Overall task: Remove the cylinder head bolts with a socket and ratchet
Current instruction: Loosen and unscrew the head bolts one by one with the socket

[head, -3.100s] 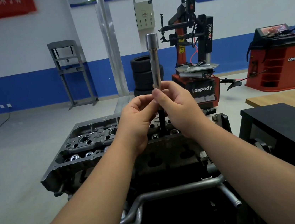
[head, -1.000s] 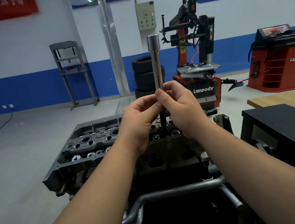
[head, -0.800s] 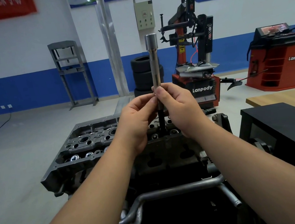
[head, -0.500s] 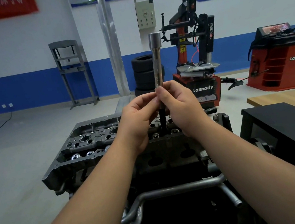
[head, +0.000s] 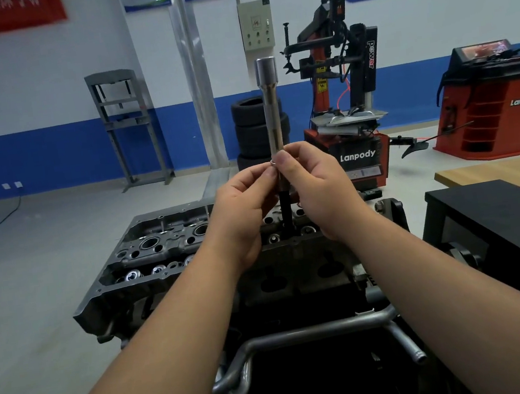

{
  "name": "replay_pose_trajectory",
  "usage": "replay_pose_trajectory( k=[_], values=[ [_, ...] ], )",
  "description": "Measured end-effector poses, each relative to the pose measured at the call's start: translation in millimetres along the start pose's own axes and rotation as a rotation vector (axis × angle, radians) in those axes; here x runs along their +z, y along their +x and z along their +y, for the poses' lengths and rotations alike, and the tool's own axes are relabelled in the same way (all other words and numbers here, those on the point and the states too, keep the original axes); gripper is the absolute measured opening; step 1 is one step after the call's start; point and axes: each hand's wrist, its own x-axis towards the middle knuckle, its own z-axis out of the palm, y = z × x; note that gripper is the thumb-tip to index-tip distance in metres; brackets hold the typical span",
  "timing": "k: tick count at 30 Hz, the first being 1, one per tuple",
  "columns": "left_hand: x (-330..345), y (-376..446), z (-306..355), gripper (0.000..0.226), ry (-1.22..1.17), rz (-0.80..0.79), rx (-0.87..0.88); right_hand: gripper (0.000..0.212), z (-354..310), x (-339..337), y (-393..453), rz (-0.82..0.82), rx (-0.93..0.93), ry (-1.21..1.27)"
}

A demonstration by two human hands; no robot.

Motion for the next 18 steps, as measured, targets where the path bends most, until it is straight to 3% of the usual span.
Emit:
replay_pose_trajectory(
  k=[5, 9, 18],
  values=[
    [-0.4, 0.1, -1.1, 0.015, 0.028, 0.022, 0.012, 0.019, 0.2, 0.9, -0.3, -0.016, 0.002, 0.032],
    [-0.3, -2.2, 0.0, 0.032, 0.043, 0.014, 0.030, 0.021, -1.1, 0.4, -1.1, -0.019, -0.013, 0.005],
    [-0.4, -1.1, 0.8, 0.017, 0.008, -0.021, 0.004, 0.018, -1.1, 0.8, -1.1, -0.012, -0.016, 0.007]
  ],
)
